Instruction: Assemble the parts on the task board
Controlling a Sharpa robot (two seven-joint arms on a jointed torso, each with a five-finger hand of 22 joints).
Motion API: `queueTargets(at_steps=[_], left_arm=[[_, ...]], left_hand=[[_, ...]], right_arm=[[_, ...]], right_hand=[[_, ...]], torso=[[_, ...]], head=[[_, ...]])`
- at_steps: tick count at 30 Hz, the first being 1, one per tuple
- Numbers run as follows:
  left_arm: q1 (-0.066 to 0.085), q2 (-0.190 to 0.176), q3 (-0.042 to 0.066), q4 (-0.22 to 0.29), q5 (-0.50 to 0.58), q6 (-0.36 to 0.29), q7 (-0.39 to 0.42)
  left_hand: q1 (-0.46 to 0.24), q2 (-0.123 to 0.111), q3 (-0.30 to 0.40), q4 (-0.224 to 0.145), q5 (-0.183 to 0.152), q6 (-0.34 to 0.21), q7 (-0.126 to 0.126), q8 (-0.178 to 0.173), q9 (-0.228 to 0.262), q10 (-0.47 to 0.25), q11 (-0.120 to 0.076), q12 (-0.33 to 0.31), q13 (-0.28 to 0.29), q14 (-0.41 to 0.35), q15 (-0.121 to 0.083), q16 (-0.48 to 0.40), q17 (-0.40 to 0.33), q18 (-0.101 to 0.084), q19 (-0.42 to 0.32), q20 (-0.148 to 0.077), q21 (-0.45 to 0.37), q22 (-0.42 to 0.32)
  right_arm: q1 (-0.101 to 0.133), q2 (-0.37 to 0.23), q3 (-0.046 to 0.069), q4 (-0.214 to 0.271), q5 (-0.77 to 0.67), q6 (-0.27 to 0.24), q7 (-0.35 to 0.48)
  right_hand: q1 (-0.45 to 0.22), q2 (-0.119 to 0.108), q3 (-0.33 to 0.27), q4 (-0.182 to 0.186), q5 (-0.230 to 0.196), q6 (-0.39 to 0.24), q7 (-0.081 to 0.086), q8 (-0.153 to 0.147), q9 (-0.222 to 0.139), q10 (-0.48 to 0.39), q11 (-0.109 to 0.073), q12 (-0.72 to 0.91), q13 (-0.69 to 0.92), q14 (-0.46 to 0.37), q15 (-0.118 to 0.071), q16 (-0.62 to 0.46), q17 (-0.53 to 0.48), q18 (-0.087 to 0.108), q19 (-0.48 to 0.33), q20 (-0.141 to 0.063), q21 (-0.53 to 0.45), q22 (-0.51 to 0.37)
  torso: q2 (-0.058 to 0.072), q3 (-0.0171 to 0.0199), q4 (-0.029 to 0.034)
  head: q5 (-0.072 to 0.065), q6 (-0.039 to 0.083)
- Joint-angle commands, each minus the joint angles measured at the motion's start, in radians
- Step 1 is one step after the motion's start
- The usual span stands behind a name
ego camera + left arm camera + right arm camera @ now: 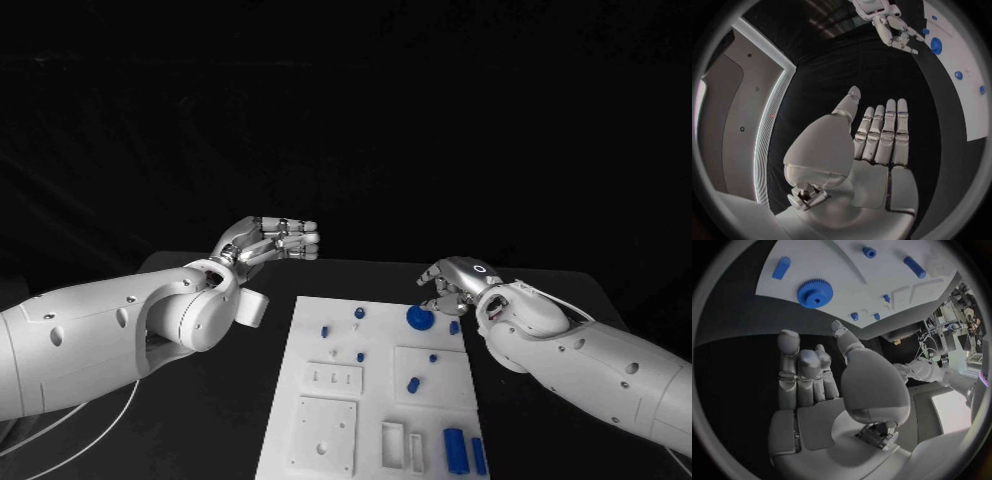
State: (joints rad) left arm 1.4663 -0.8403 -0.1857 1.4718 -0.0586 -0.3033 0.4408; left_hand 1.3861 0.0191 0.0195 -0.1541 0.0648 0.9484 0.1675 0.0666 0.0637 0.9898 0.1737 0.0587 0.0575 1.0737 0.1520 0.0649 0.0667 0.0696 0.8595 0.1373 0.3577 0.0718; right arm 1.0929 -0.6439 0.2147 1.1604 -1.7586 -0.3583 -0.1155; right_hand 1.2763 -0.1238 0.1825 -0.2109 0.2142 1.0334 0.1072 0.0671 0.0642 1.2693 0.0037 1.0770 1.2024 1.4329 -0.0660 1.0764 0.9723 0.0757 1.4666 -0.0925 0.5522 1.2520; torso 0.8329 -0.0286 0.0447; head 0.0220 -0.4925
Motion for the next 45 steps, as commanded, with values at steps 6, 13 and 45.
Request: queueTargets(at_steps=[6, 13, 45], left_arm=[[0.001, 0.004, 0.001, -0.006, -0.004, 0.021, 0.015], [0.001, 0.005, 0.000, -0.006, -0.004, 0.024, 0.013], [0.001, 0.007, 0.000, -0.008, -0.005, 0.025, 0.007]], left_hand=[[-0.001, -0.009, 0.001, 0.007, -0.004, -0.009, 0.000, -0.006, -0.001, -0.004, -0.003, 0.000, 0.001, 0.004, -0.001, -0.003, -0.001, 0.017, 0.009, -0.001, -0.004, 0.002], [-0.001, -0.009, 0.001, 0.007, -0.004, -0.009, 0.000, -0.006, -0.001, -0.004, -0.003, 0.000, 0.001, 0.004, -0.001, -0.003, -0.001, 0.017, 0.009, -0.001, -0.004, 0.002], [-0.002, -0.007, -0.001, 0.007, -0.004, -0.018, 0.001, -0.007, -0.002, -0.006, -0.002, 0.000, 0.001, 0.003, -0.001, -0.003, -0.001, 0.017, 0.009, -0.001, -0.005, 0.002]], right_arm=[[-0.013, 0.017, 0.001, -0.045, 0.055, 0.111, 0.029], [-0.016, 0.029, 0.001, -0.071, 0.058, 0.132, 0.021], [-0.024, 0.071, 0.001, -0.148, 0.062, 0.129, 0.022]], right_hand=[[-0.008, -0.004, -0.034, 0.020, 0.066, -0.036, 0.007, -0.004, 0.002, 0.038, 0.004, 0.070, 0.083, 0.017, 0.005, 0.025, 0.096, 0.022, 0.029, 0.010, 0.043, 0.066], [-0.002, -0.003, -0.040, 0.033, 0.068, -0.026, 0.008, -0.004, 0.004, 0.048, 0.007, 0.093, 0.105, 0.020, 0.007, 0.034, 0.131, 0.025, 0.035, 0.012, 0.053, 0.103], [-0.034, 0.031, 0.040, 0.038, 0.026, -0.004, 0.006, -0.005, 0.003, 0.051, 0.004, 0.094, 0.109, 0.023, 0.005, 0.034, 0.142, 0.021, 0.042, 0.010, 0.048, 0.121]], torso=[[0.002, 0.0011, 0.0021], [0.001, 0.0000, 0.0020], [0.007, 0.0033, 0.0074]], head=[[-0.005, -0.007], [-0.008, -0.012], [-0.010, -0.027]])
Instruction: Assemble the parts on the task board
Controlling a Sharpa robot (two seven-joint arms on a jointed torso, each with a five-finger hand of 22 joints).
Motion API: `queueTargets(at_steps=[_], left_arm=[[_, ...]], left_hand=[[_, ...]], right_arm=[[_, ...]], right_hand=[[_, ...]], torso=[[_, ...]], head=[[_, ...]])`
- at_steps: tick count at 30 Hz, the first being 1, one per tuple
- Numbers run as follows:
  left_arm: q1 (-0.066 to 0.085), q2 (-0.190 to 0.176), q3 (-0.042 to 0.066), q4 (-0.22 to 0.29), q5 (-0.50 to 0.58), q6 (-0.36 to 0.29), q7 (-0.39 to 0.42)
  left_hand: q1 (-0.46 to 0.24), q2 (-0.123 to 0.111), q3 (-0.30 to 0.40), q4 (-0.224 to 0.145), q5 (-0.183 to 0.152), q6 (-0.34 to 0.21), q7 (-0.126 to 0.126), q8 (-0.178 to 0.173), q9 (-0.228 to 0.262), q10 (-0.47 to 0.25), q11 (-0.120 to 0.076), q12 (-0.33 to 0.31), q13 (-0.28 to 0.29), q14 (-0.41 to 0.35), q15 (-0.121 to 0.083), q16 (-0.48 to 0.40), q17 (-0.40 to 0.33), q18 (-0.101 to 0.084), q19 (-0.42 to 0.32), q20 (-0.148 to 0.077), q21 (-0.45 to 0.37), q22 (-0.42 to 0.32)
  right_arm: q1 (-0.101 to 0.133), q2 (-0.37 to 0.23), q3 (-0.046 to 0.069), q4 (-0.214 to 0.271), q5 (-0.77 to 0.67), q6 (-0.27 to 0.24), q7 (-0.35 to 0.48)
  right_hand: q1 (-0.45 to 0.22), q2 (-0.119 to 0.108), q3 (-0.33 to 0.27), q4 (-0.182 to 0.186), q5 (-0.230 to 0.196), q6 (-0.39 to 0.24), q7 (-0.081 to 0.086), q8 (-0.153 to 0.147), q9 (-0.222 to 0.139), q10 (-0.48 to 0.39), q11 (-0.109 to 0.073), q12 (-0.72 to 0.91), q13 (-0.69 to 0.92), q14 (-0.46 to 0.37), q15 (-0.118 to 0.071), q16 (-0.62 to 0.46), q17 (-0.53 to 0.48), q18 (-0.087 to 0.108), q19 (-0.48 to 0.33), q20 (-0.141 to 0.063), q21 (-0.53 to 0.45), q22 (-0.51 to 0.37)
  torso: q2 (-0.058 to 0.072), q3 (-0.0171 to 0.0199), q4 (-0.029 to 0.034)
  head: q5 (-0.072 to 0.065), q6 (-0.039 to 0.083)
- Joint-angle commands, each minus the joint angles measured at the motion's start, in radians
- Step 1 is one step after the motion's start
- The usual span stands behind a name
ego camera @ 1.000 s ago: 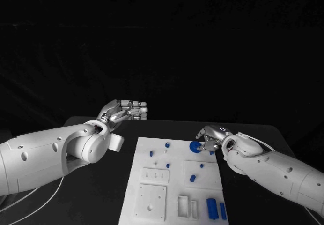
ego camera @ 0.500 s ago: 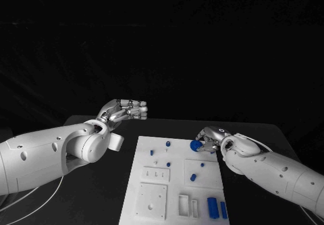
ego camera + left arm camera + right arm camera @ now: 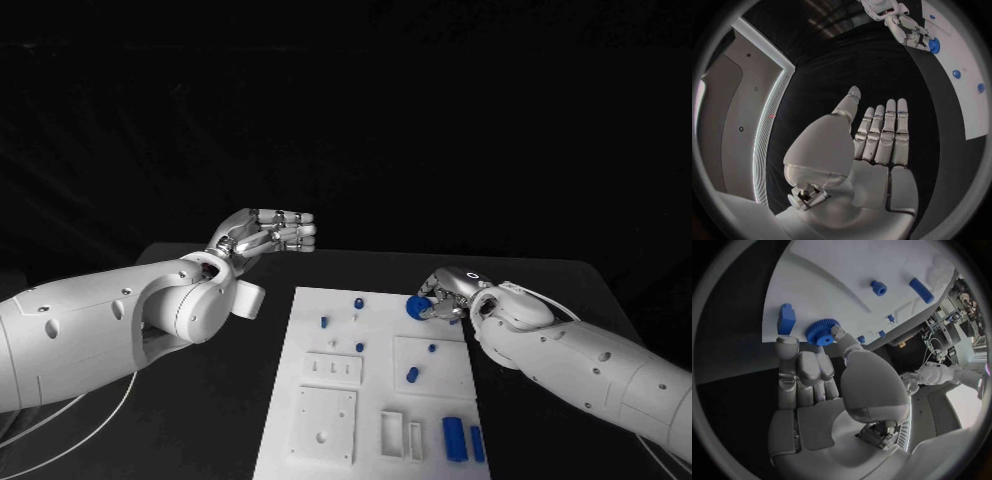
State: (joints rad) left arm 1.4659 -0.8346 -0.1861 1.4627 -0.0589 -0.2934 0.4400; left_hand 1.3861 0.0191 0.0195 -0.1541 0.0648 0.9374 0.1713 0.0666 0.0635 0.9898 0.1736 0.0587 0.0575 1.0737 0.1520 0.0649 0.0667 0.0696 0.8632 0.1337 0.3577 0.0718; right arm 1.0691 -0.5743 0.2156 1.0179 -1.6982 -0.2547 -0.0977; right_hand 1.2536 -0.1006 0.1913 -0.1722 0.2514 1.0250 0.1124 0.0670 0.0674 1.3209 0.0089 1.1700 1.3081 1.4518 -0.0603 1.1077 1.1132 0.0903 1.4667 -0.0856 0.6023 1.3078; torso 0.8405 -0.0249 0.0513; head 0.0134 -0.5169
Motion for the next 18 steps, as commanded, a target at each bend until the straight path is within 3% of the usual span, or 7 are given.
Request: queueTargets(at_steps=[1, 4, 9, 18], left_arm=[[0.001, 0.001, 0.001, 0.001, -0.004, 0.015, 0.007], [0.001, 0.001, 0.001, 0.002, -0.004, 0.014, 0.007], [0.001, 0.002, 0.001, 0.002, -0.004, 0.009, 0.008], [0.001, 0.002, 0.001, 0.003, -0.004, 0.003, 0.007]], left_hand=[[-0.002, -0.007, -0.001, 0.007, -0.004, -0.007, -0.003, -0.007, -0.001, -0.006, -0.002, 0.000, 0.001, 0.003, -0.001, -0.003, -0.001, 0.017, 0.006, 0.003, -0.005, 0.002], [-0.002, -0.007, -0.001, 0.007, -0.004, -0.007, -0.003, -0.007, -0.001, -0.006, -0.002, 0.000, 0.001, 0.003, -0.001, -0.003, -0.001, 0.017, 0.006, 0.003, -0.005, 0.002], [0.000, -0.003, 0.001, 0.007, -0.002, -0.003, -0.003, -0.006, -0.001, -0.004, -0.003, 0.000, 0.001, 0.005, -0.002, -0.003, -0.001, 0.018, 0.007, 0.002, -0.004, 0.002], [-0.001, 0.000, 0.002, 0.004, -0.001, -0.002, -0.003, -0.006, -0.001, -0.002, -0.003, 0.000, 0.001, 0.006, -0.002, -0.003, -0.001, 0.018, 0.008, 0.002, -0.003, 0.002]], right_arm=[[-0.001, 0.002, 0.000, -0.008, 0.002, 0.028, 0.004], [-0.001, 0.004, 0.000, -0.011, 0.003, 0.035, 0.004], [-0.001, 0.008, 0.000, -0.012, -0.002, 0.053, -0.001], [-0.003, 0.013, 0.000, -0.015, -0.035, 0.075, -0.016]], right_hand=[[-0.017, 0.011, 0.056, -0.003, -0.026, 0.006, 0.001, -0.005, -0.001, 0.000, -0.001, 0.002, 0.004, 0.004, 0.000, 0.002, 0.002, 0.006, 0.042, 0.004, -0.002, 0.066], [-0.042, 0.009, 0.111, -0.003, -0.041, 0.013, -0.001, -0.005, -0.001, 0.001, -0.002, 0.004, 0.006, 0.005, -0.001, 0.003, 0.004, 0.005, 0.042, 0.003, 0.000, 0.066], [-0.048, 0.005, 0.100, 0.009, -0.026, 0.024, -0.004, -0.004, 0.000, 0.008, -0.003, 0.010, 0.009, 0.006, 0.000, 0.006, 0.006, 0.003, 0.044, 0.004, 0.008, 0.068], [-0.042, 0.007, 0.105, 0.006, -0.030, 0.035, -0.006, -0.005, 0.000, 0.012, -0.004, 0.013, 0.010, 0.007, -0.002, 0.009, 0.008, 0.001, 0.044, 0.002, 0.015, 0.069]], torso=[[-0.002, -0.0007, 0.0006], [-0.001, -0.0008, -0.0004], [0.000, -0.0001, 0.0004], [-0.002, -0.0004, 0.0002]], head=[[-0.001, -0.003], [0.000, -0.003], [0.000, -0.012], [-0.001, -0.017]])
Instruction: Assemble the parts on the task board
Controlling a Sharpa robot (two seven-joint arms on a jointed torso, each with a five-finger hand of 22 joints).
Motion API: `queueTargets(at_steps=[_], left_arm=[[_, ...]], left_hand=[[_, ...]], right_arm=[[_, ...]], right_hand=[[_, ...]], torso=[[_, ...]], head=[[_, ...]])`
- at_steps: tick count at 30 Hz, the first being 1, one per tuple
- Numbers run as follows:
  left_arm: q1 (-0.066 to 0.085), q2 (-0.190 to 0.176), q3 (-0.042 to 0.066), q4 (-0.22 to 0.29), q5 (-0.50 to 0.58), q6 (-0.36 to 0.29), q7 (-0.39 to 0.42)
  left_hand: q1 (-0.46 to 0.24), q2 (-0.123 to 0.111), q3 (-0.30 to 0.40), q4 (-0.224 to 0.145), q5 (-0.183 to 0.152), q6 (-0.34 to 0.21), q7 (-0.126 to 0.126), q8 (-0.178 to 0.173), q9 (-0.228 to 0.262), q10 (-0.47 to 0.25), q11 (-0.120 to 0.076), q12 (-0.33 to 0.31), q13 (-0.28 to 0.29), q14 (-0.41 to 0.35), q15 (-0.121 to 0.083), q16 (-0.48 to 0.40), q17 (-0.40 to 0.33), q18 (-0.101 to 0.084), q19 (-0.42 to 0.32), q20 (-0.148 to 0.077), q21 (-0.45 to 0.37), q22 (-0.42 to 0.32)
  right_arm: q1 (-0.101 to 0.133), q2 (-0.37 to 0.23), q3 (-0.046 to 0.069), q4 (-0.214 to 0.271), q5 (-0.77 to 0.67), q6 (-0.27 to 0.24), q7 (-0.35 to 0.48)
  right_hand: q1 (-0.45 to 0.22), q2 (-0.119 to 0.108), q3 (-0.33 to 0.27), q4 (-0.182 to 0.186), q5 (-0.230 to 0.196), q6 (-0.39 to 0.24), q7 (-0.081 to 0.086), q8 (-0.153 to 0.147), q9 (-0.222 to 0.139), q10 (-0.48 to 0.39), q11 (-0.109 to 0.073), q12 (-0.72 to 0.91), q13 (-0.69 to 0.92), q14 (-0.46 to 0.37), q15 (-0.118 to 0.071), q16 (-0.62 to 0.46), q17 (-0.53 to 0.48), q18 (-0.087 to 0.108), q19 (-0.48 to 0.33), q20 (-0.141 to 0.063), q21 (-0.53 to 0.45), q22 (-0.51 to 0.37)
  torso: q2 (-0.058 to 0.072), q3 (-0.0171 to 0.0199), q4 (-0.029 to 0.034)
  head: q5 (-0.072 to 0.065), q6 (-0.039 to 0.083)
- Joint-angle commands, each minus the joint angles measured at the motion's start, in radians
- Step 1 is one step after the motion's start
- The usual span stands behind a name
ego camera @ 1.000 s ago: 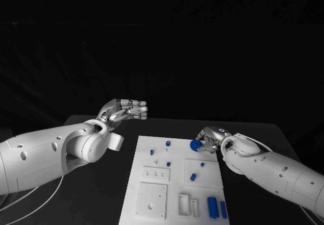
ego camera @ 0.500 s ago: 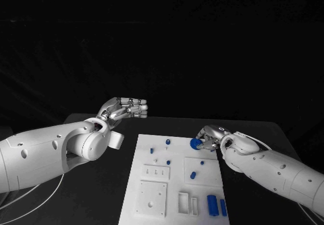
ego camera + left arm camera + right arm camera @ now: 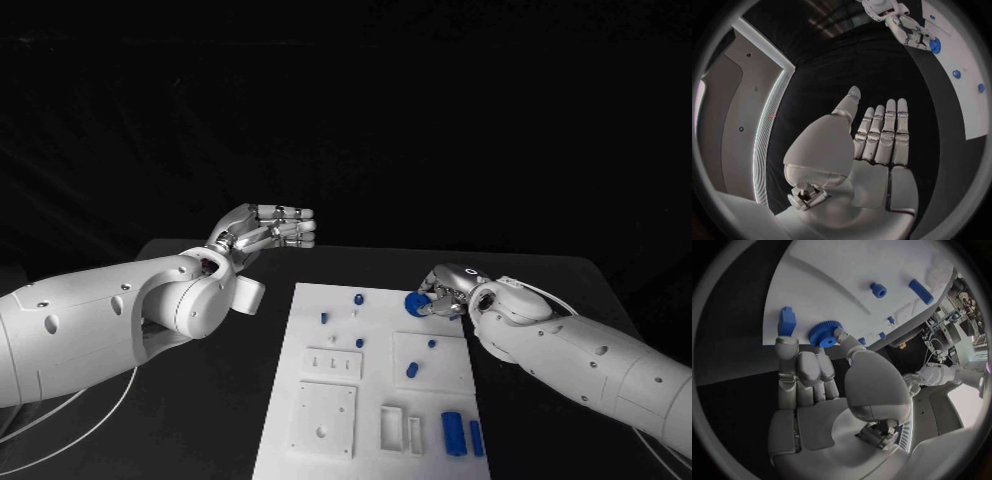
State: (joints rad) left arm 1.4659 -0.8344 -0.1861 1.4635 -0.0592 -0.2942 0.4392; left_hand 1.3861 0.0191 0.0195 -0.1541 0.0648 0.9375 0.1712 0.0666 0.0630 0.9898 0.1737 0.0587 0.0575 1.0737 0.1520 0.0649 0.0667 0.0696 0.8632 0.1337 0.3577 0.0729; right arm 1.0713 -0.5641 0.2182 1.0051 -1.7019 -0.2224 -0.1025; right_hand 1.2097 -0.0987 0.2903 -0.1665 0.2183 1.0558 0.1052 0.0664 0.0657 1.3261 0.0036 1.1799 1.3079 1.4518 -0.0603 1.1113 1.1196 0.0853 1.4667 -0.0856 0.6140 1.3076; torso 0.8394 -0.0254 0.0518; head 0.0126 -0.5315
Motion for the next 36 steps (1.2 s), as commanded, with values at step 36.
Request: queueTargets(at_steps=[36], left_arm=[[0.001, -0.005, 0.001, 0.010, -0.004, -0.005, 0.000]], left_hand=[[0.002, 0.006, 0.003, -0.006, -0.001, 0.003, -0.003, -0.006, 0.000, -0.003, -0.004, 0.000, 0.001, 0.006, -0.002, -0.004, -0.001, 0.018, 0.007, 0.001, -0.002, 0.001]], right_arm=[[-0.009, -0.025, -0.003, 0.189, -0.167, -0.060, -0.131]], right_hand=[[-0.065, -0.010, 0.126, -0.029, 0.267, 0.088, -0.023, -0.004, 0.002, 0.036, -0.014, 0.012, 0.032, 0.008, -0.018, 0.007, -0.009, -0.008, 0.044, -0.014, 0.047, 0.072]], torso=[[0.000, 0.0004, -0.0022]], head=[[0.023, 0.009]])
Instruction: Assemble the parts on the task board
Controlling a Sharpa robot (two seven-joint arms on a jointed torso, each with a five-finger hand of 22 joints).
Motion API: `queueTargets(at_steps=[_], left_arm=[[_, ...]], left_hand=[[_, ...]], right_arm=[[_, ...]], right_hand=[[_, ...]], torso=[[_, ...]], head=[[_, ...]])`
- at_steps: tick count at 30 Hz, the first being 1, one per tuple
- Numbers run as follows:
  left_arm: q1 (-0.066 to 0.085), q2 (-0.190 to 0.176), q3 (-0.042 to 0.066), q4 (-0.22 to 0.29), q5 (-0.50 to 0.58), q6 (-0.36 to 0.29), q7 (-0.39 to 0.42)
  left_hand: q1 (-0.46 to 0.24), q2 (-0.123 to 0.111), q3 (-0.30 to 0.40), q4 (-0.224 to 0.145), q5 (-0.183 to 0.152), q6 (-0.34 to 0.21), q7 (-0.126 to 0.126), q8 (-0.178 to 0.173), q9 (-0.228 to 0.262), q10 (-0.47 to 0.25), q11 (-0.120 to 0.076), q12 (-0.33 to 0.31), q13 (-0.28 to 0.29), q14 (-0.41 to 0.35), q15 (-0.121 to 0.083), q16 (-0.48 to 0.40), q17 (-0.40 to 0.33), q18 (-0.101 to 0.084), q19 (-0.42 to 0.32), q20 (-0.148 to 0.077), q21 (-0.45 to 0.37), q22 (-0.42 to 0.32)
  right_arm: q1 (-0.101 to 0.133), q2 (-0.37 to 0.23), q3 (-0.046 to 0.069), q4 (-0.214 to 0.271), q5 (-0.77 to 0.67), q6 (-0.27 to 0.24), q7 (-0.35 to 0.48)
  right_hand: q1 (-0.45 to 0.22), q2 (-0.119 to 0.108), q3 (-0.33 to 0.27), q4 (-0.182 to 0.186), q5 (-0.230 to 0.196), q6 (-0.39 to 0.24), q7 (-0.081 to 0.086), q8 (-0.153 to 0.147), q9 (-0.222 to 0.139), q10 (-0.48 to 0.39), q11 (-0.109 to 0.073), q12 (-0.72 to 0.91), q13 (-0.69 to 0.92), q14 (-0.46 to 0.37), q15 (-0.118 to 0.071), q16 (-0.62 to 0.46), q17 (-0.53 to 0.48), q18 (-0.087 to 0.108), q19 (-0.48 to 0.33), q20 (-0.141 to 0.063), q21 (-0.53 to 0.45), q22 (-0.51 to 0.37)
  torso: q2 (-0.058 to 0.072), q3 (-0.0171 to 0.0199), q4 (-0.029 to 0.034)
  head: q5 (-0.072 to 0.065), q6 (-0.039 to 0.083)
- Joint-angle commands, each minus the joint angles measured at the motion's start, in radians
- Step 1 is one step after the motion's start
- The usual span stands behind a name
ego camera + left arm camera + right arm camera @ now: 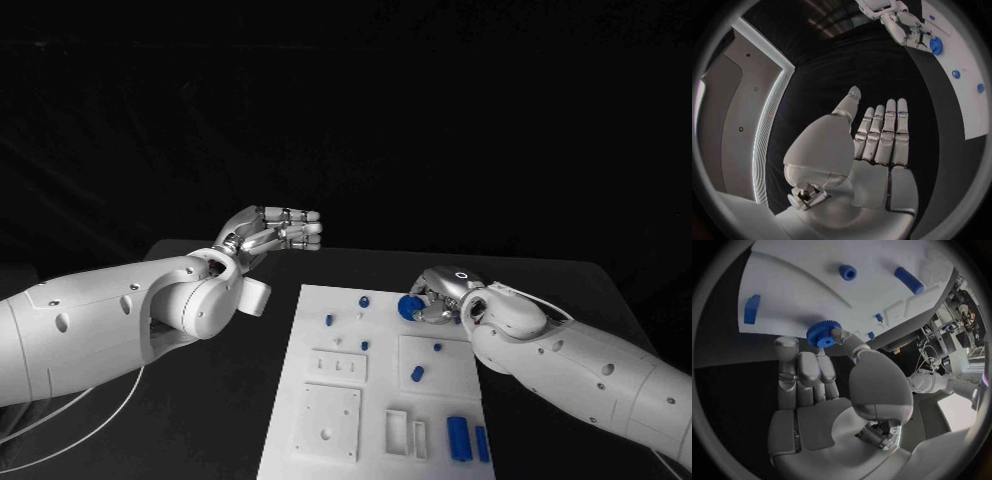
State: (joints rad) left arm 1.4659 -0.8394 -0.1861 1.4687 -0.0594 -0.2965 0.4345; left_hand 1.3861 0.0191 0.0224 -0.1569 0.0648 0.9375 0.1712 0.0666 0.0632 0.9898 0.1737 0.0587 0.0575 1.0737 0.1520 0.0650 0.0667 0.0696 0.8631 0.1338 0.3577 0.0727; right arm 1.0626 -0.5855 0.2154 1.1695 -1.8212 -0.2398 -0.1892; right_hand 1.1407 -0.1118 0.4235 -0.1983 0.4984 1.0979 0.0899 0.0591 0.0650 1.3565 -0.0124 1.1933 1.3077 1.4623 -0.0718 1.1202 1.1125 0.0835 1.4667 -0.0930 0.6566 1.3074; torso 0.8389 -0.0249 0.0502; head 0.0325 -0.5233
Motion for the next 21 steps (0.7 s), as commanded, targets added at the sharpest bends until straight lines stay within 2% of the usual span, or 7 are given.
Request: queueTargets(at_steps=[1, 6, 10, 13, 21], left_arm=[[0.001, 0.000, 0.001, 0.005, -0.004, -0.002, 0.005], [0.001, -0.001, 0.001, 0.008, -0.004, -0.004, 0.005], [0.001, -0.002, 0.001, 0.010, -0.004, -0.005, 0.005], [0.001, -0.002, 0.001, 0.011, -0.004, -0.006, 0.005], [0.001, 0.007, 0.001, 0.009, -0.004, -0.003, 0.005]], left_hand=[[0.002, 0.006, 0.000, -0.003, -0.001, 0.003, -0.003, -0.006, 0.000, -0.003, -0.004, 0.000, 0.001, 0.006, -0.002, -0.004, -0.001, 0.018, 0.007, 0.001, -0.002, 0.001], [0.002, 0.006, 0.000, -0.003, -0.001, 0.003, -0.003, -0.006, 0.000, -0.003, -0.004, 0.000, 0.001, 0.006, -0.002, -0.004, -0.001, 0.018, 0.007, 0.001, -0.002, 0.001], [0.002, 0.006, 0.000, -0.003, -0.001, 0.003, -0.003, -0.006, 0.000, -0.003, -0.003, 0.000, 0.001, 0.006, -0.002, -0.004, -0.001, 0.018, 0.007, 0.001, -0.002, 0.001], [-0.001, 0.007, -0.001, -0.004, -0.001, 0.005, -0.004, -0.006, 0.000, -0.003, -0.003, 0.000, 0.001, 0.006, -0.002, -0.003, -0.001, 0.018, 0.007, 0.001, 0.000, 0.001], [-0.001, 0.007, -0.001, -0.004, -0.001, 0.005, -0.004, -0.006, 0.000, -0.003, -0.003, 0.000, 0.001, 0.006, -0.002, -0.003, -0.001, 0.018, 0.007, 0.001, 0.000, 0.001]], right_arm=[[0.000, -0.004, 0.000, 0.036, -0.050, -0.047, -0.047], [0.000, -0.003, 0.000, 0.088, -0.066, -0.063, -0.060], [0.000, 0.009, 0.000, 0.106, -0.076, -0.068, -0.065], [0.000, 0.029, 0.000, 0.104, -0.087, -0.073, -0.067], [-0.006, 0.092, -0.007, 0.070, -0.127, -0.091, -0.091]], right_hand=[[0.006, 0.002, -0.012, 0.006, -0.024, 0.046, -0.008, 0.003, 0.003, 0.006, 0.002, -0.002, 0.032, -0.003, -0.007, -0.002, -0.002, -0.007, 0.044, -0.007, 0.004, 0.073], [0.015, -0.003, -0.028, 0.024, -0.060, 0.047, -0.009, 0.003, 0.003, 0.007, 0.002, -0.004, 0.032, -0.003, -0.007, -0.002, -0.004, -0.008, 0.045, -0.007, 0.006, 0.073], [0.022, -0.007, -0.035, 0.036, -0.077, 0.045, -0.009, 0.003, 0.003, 0.005, 0.002, -0.009, 0.030, -0.003, -0.007, -0.004, -0.008, -0.008, 0.045, -0.007, -0.001, 0.072], [0.024, -0.009, -0.037, 0.041, -0.080, 0.042, -0.008, 0.004, 0.003, 0.003, 0.003, -0.015, 0.027, -0.004, -0.006, -0.008, -0.011, -0.008, 0.044, -0.006, -0.005, 0.071], [0.031, -0.015, -0.038, 0.042, -0.087, 0.040, -0.007, 0.003, 0.002, 0.003, 0.003, -0.016, 0.025, -0.004, -0.007, -0.011, -0.015, -0.007, 0.045, -0.007, -0.008, 0.070]], torso=[[0.000, -0.0001, -0.0006], [0.000, 0.0004, 0.0007], [0.001, 0.0004, 0.0010], [0.001, 0.0001, 0.0001], [0.002, 0.0011, 0.0066]], head=[[0.005, 0.001], [0.007, 0.003], [0.009, 0.004], [0.012, 0.006], [0.013, 0.009]])
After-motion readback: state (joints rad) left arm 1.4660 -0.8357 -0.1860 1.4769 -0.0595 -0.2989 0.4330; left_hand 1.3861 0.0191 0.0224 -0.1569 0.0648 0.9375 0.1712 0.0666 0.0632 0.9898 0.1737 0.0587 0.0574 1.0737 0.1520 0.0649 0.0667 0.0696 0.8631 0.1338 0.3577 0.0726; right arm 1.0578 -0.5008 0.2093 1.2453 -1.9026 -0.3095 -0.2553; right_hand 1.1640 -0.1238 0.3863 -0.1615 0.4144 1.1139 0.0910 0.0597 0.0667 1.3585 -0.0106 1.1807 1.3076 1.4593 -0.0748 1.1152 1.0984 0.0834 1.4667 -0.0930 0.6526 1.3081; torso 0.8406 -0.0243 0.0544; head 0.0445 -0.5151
